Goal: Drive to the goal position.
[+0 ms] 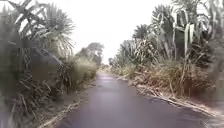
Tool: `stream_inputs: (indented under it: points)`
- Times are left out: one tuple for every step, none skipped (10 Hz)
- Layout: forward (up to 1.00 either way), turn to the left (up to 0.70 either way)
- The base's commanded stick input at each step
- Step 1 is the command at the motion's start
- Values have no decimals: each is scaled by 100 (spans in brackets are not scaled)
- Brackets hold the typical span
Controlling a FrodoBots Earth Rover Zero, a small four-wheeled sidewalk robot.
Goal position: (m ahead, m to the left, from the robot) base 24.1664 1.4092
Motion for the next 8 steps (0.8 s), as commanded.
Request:
stream_inputs:
  points:
    - [70,0]
    - [70,0]
    - [70,0]
    - [70,0]
    - [70,0]
    - [70,0]
    - [70,0]
    - [70,0]
